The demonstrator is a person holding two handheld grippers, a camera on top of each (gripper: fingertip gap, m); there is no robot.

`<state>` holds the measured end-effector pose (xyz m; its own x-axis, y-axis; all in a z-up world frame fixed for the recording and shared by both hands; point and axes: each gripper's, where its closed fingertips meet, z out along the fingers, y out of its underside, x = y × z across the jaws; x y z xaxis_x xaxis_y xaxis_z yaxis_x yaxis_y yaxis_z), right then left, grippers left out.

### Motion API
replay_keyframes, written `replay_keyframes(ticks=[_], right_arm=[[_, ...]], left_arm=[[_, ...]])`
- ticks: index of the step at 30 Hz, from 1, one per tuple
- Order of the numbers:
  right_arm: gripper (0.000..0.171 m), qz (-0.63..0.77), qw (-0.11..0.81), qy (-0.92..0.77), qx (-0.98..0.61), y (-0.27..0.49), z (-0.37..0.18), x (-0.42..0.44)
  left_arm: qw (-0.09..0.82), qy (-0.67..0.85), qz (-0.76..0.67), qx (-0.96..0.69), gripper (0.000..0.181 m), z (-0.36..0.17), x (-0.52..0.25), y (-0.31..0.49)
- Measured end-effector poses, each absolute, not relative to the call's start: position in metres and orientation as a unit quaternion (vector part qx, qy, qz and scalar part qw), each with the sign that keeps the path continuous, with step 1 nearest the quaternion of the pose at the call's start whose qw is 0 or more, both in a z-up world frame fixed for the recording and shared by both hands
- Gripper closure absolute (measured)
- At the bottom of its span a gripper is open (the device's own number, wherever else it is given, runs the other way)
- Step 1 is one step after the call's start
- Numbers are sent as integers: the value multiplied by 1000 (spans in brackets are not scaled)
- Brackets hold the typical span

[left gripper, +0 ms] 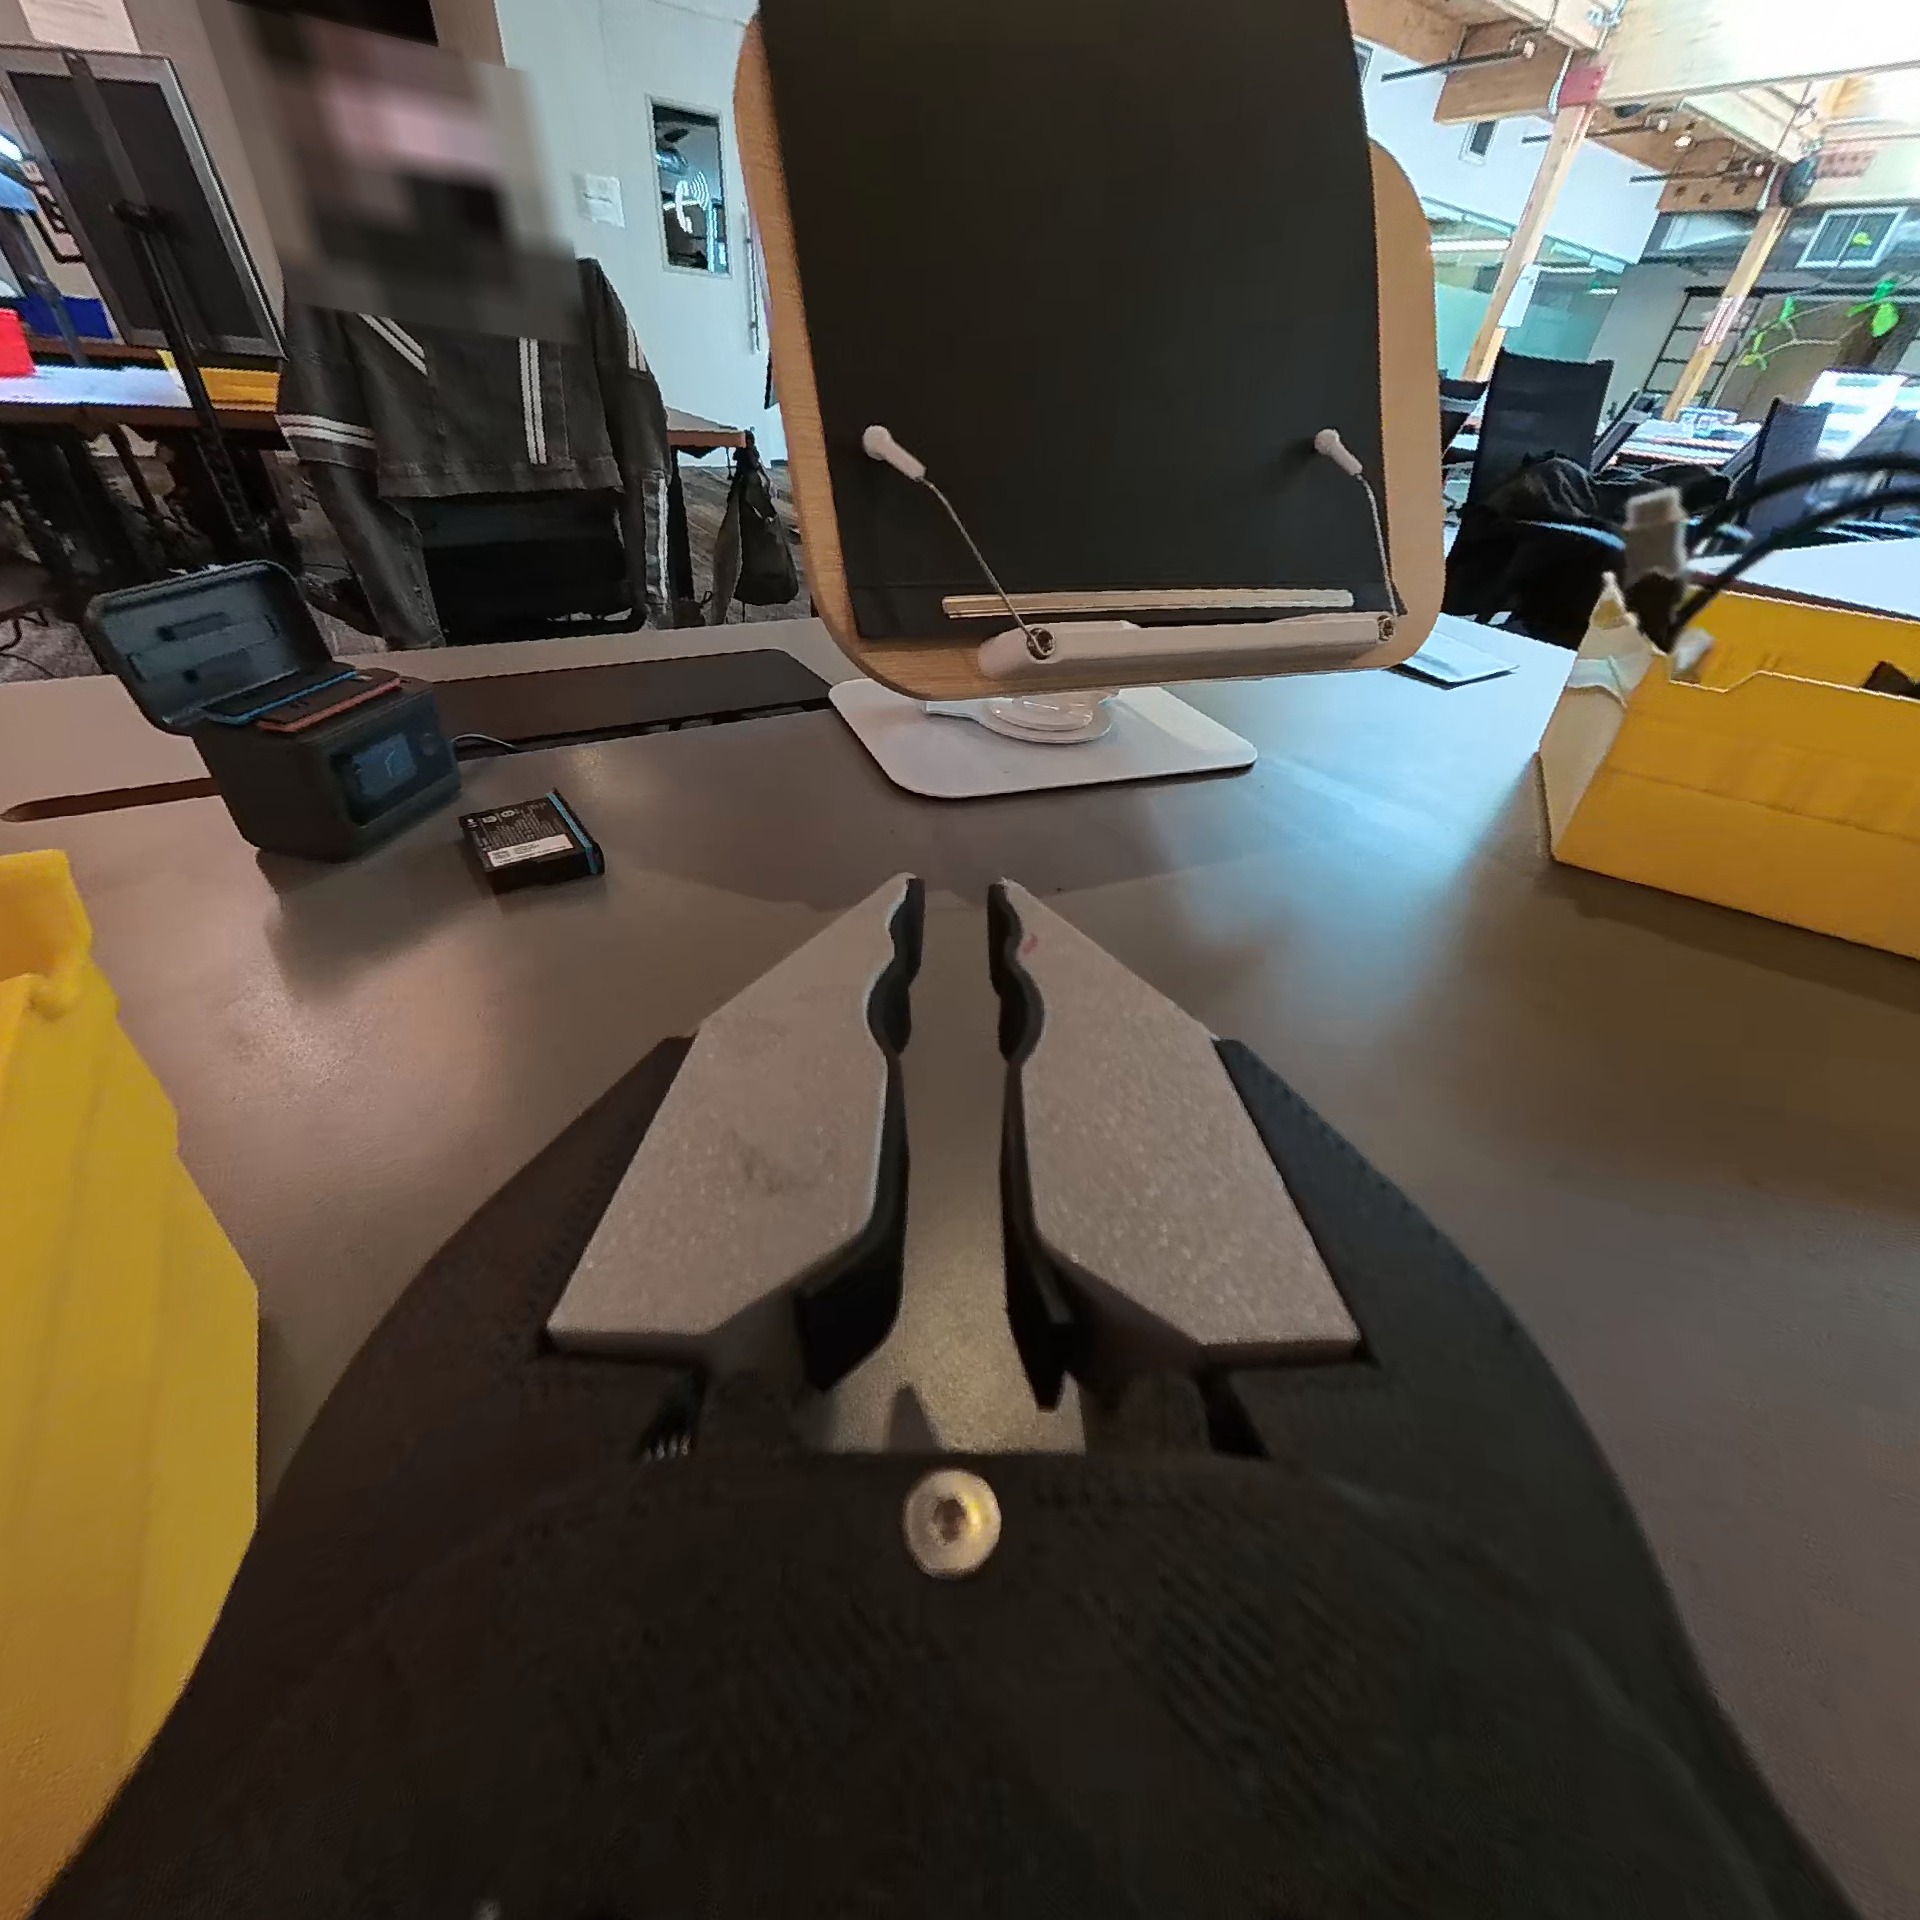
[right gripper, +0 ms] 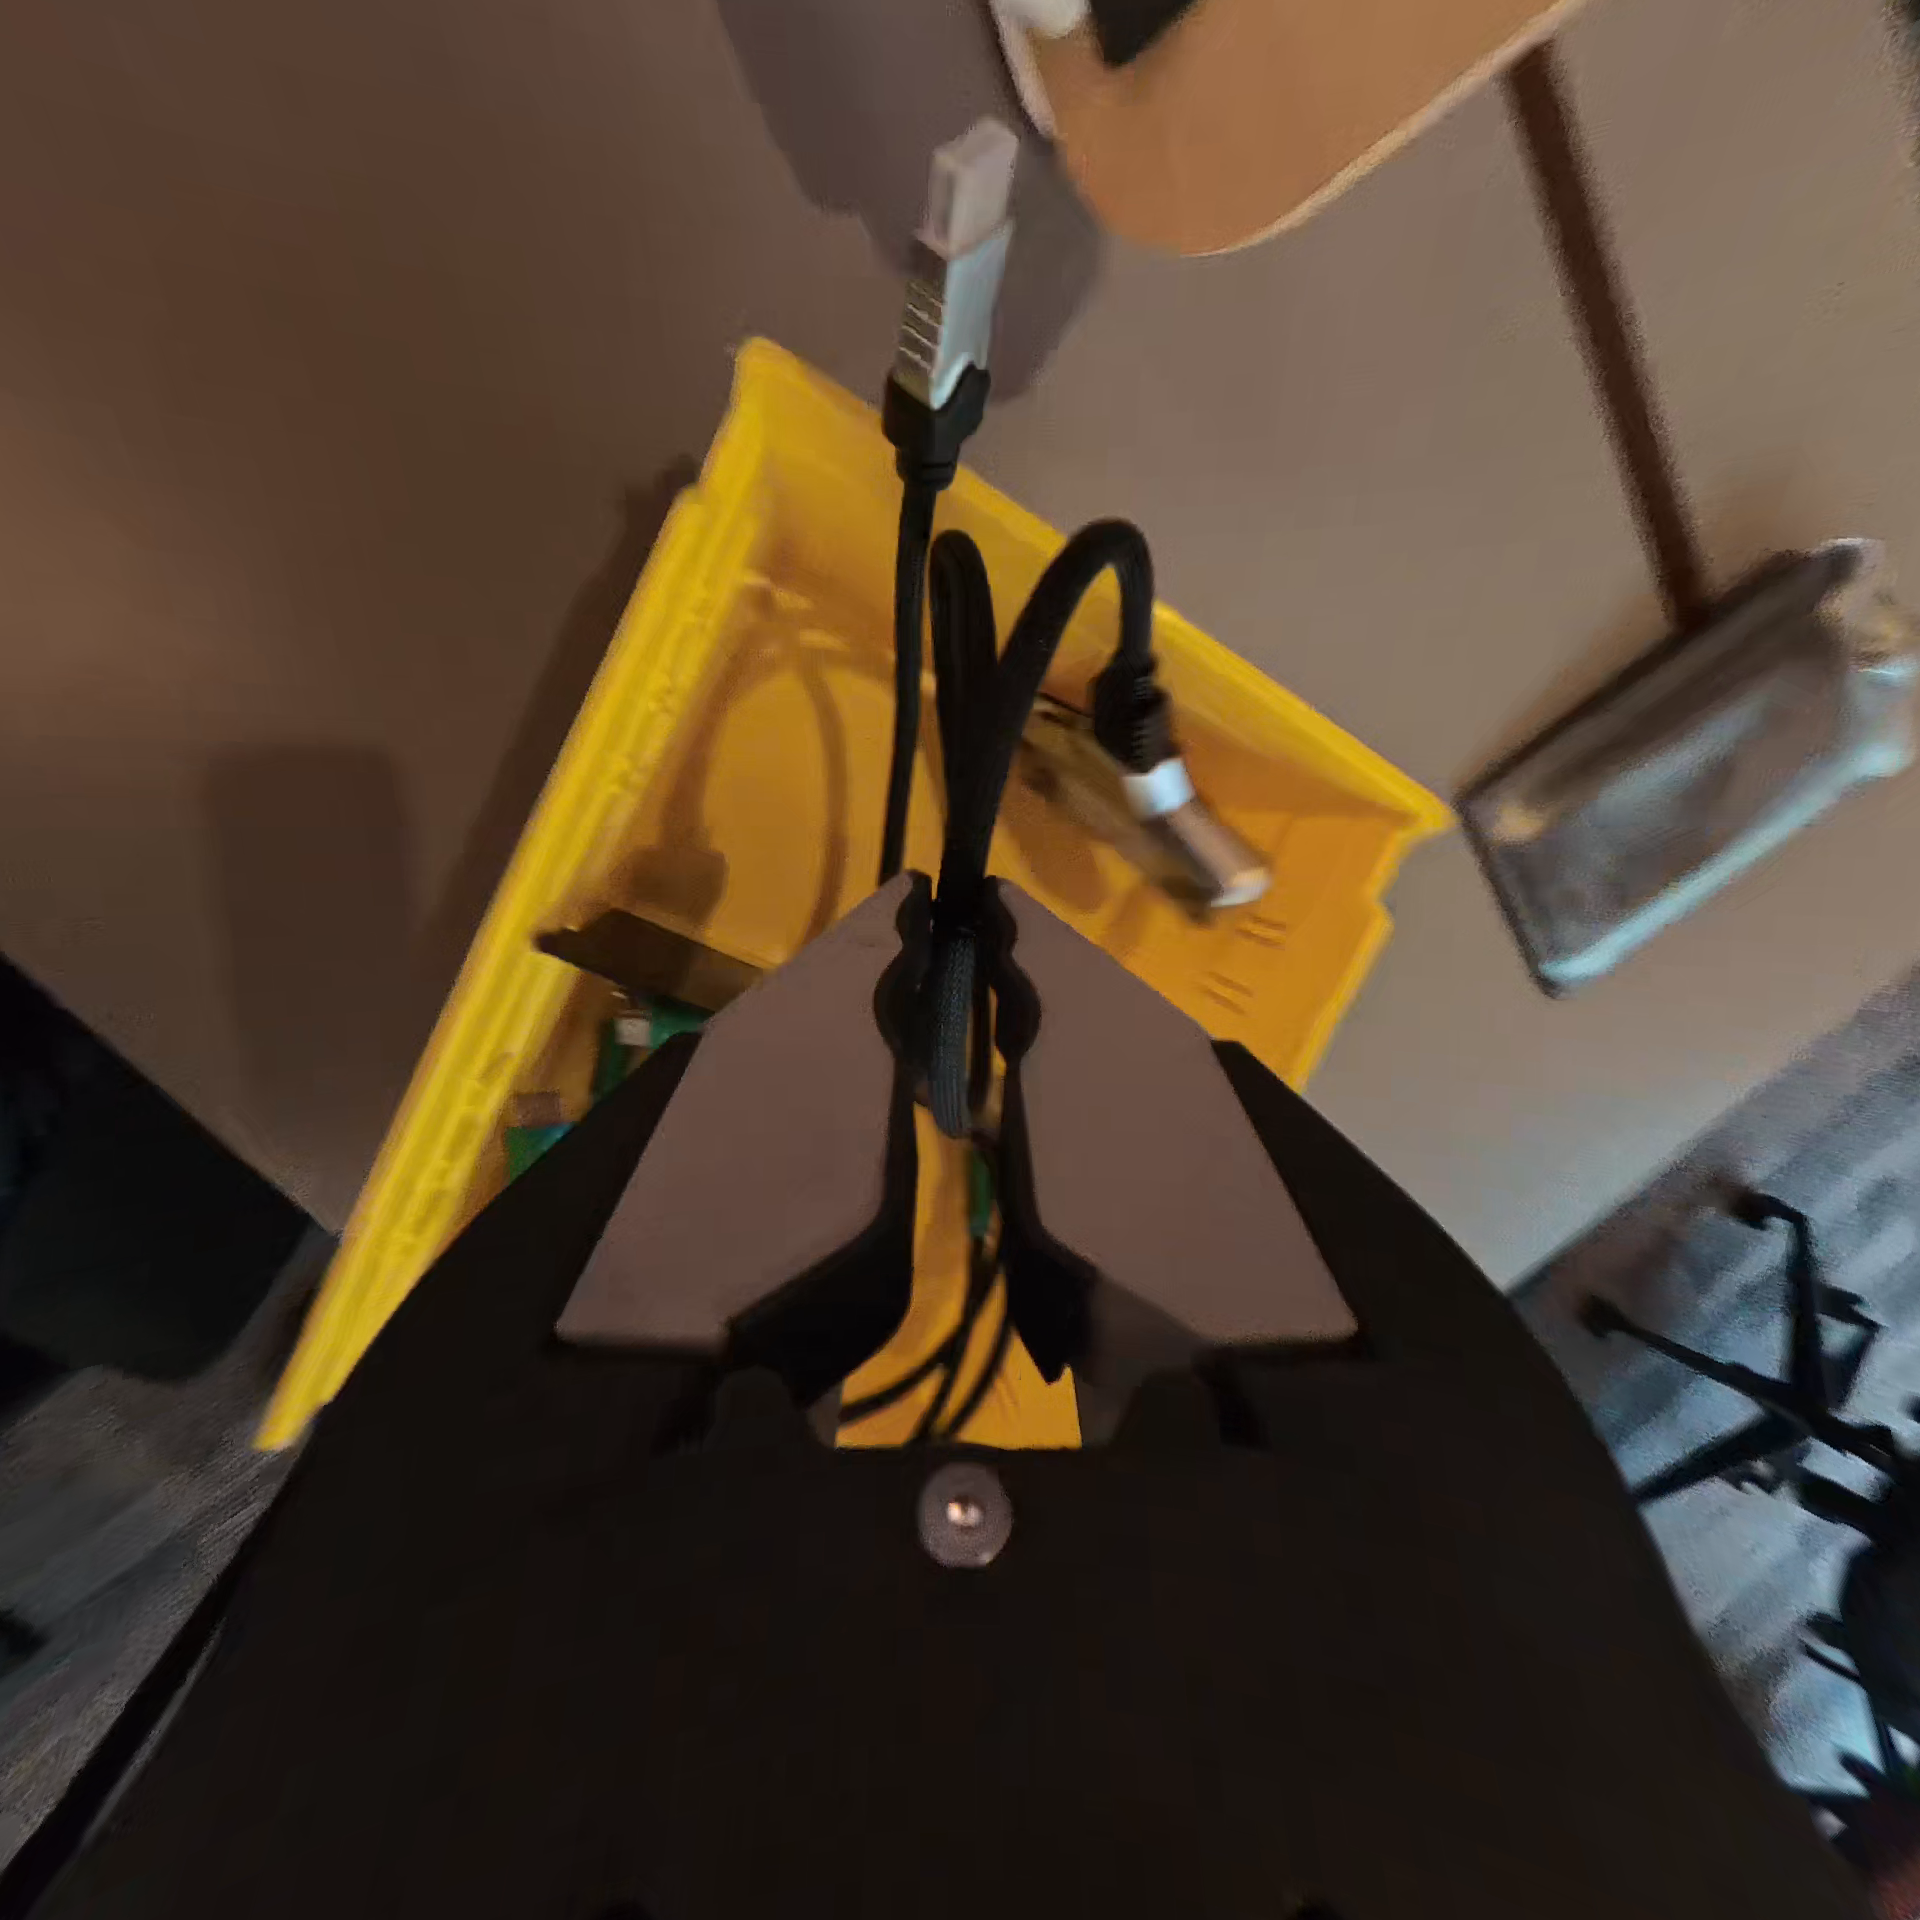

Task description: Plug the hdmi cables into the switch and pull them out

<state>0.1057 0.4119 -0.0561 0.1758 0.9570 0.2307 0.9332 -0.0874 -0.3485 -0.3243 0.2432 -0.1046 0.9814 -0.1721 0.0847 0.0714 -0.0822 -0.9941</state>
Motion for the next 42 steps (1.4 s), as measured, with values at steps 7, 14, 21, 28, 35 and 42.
replay_keyframes(ticks=[7,14,21,28,35,42], right_arm=[[160,29,16,-666,-745,369,-142,74],[160,53,17,-642,-765,373,-128,76],[149,107,176,-609,-766,385,-49,69],[120,135,274,-603,-737,353,-20,37],[107,268,315,-661,-626,219,-52,-45],[107,316,364,-617,-621,230,-130,-149]], left_arm=[[677,30,-97,-729,172,-104,-326,243],[674,37,-97,-731,172,-105,-322,243],[669,50,-96,-736,171,-107,-317,244],[667,64,-95,-736,167,-108,-313,244],[681,134,-102,-712,156,-102,-284,241],[701,145,-95,-692,159,-96,-281,235]])
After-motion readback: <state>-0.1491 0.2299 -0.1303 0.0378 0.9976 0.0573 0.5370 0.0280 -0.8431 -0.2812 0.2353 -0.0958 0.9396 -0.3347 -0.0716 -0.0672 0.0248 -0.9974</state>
